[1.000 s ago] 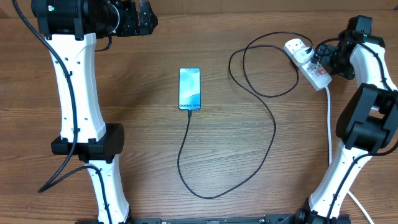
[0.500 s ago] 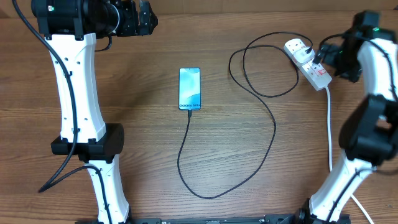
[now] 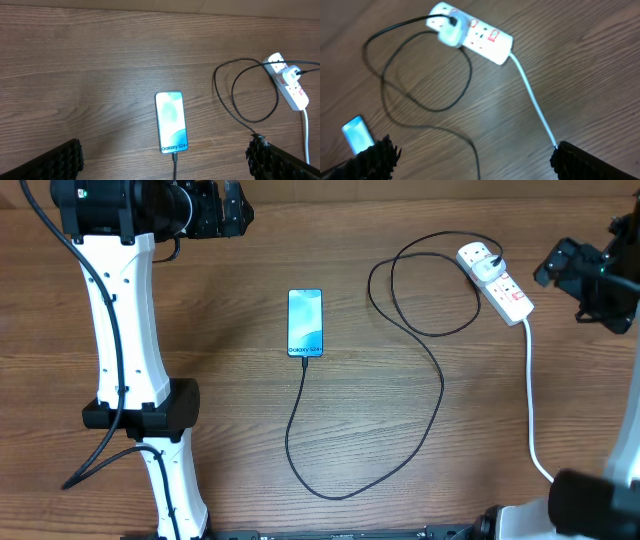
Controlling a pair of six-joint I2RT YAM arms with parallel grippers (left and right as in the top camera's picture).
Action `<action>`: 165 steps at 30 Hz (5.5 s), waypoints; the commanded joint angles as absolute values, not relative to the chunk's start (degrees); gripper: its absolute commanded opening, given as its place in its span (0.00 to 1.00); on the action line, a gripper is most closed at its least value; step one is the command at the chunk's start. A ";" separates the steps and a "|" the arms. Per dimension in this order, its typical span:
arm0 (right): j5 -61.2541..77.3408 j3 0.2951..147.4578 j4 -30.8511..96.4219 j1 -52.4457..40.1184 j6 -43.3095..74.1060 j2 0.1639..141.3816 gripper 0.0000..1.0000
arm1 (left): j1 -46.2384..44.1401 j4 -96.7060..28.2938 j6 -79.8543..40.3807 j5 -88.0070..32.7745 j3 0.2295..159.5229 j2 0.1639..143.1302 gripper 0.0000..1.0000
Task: Plug charger to phone and switch on socket
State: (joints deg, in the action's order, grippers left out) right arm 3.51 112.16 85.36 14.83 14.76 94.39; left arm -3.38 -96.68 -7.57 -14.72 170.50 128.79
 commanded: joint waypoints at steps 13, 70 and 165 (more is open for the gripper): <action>5.69 93.76 85.19 6.66 16.36 64.64 1.00 | -3.81 -96.79 -8.38 -14.44 170.60 129.12 1.00; 4.78 57.93 65.45 -1.58 17.52 28.77 1.00 | -3.81 -96.79 -8.38 -14.41 170.60 129.12 1.00; 0.10 0.45 4.86 -0.19 -4.75 0.14 1.00 | -3.81 -96.79 -8.38 -14.41 170.60 129.12 1.00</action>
